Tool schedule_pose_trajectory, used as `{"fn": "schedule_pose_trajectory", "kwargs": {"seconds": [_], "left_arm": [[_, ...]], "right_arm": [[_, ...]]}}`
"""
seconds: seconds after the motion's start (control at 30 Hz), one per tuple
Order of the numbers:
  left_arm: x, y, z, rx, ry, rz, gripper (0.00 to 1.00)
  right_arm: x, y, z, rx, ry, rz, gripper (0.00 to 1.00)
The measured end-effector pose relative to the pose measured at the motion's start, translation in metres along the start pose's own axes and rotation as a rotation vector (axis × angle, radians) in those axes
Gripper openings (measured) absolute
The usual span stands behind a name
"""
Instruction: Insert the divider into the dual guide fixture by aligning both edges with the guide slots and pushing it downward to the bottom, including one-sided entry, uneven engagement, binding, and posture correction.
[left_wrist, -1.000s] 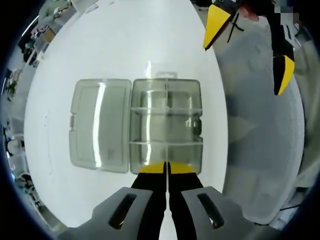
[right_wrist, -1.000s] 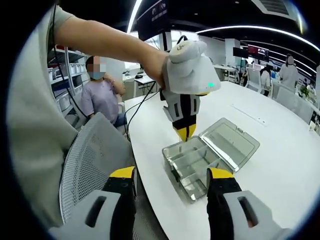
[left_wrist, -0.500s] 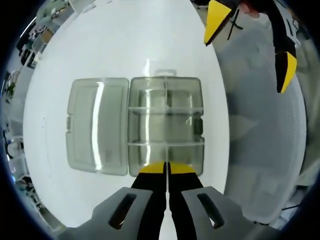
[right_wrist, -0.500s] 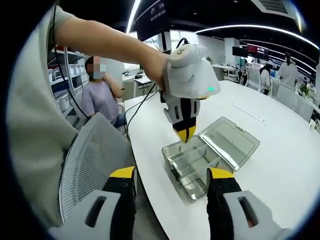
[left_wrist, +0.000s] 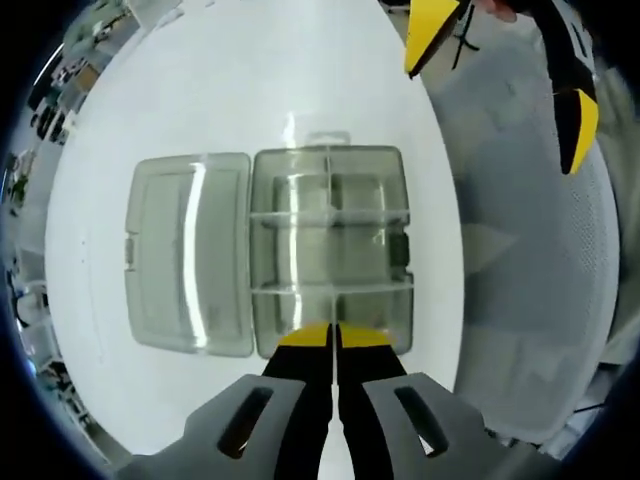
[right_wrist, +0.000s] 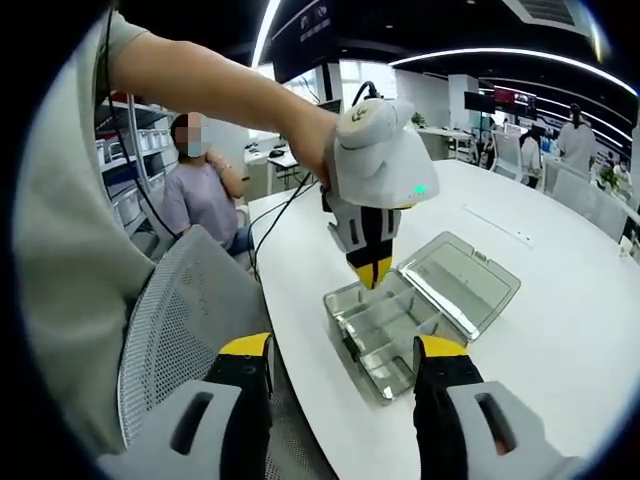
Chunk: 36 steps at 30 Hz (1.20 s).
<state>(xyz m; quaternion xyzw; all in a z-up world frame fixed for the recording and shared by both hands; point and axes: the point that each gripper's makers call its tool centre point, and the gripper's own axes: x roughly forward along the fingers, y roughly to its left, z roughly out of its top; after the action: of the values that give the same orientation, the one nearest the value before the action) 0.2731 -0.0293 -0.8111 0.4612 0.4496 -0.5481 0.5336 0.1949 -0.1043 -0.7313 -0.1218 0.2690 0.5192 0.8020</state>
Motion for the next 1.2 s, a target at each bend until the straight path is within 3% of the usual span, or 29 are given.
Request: {"fn": "schedule_pose_trajectory", "kwargs": {"seconds": [1.2], "left_arm": [[0.023,0.0,-0.007,0.005,0.02,-0.024,0.0]], "right_arm": [[0.001,0.0,-0.007,0.018,0.015,0.005,0.53]]}}
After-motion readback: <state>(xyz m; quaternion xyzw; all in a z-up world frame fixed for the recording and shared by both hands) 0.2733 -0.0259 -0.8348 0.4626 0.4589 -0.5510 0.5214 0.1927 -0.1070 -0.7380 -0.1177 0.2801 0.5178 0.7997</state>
